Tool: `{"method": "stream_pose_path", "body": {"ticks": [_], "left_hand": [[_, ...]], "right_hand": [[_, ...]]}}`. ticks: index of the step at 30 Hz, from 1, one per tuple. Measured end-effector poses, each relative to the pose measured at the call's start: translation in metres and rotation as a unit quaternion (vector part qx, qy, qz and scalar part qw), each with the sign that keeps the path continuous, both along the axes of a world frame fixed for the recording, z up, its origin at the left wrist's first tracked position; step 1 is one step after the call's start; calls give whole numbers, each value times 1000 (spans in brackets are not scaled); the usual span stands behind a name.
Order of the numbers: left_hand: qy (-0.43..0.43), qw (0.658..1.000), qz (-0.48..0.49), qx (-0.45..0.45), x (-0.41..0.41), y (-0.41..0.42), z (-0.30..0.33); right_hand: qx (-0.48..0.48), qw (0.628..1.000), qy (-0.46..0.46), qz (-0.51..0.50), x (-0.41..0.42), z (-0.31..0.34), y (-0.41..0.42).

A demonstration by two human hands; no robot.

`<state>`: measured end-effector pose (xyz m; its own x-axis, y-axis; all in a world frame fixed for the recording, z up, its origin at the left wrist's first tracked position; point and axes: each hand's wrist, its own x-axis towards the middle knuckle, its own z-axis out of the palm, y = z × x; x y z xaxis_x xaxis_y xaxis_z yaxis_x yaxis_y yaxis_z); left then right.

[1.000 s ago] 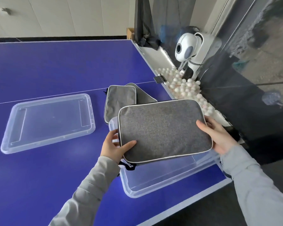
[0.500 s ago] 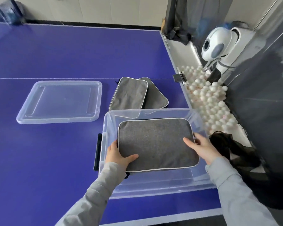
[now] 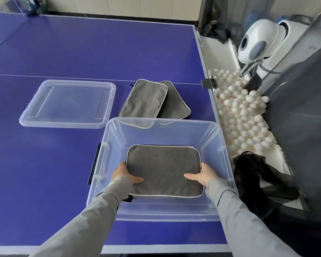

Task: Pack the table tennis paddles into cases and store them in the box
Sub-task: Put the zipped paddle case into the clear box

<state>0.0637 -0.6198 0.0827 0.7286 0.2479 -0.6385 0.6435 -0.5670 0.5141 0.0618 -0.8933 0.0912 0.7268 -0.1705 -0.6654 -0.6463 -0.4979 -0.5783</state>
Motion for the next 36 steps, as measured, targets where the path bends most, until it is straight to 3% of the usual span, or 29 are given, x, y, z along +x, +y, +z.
{"method": "stream_pose_path", "body": {"ticks": [7,17,24,29,36], "left_hand": [[41,997,-44,43,4,-2,-13],[64,989,-86,105,6,-6,-18],[-96,961,-198,167,-2,-9,-3],[-141,922,-279,227,11,-16,29],[-262,918,-209,210,18,-7,79]], "right_hand": [[-81,994,51,52,3,-15,4],[-125,988,37,80,2,-16,7],[-160,977,-70,118,4,6,12],[-156,963,-159,152,15,34,24],[-121,926,-277,228,39,76,76]]}}
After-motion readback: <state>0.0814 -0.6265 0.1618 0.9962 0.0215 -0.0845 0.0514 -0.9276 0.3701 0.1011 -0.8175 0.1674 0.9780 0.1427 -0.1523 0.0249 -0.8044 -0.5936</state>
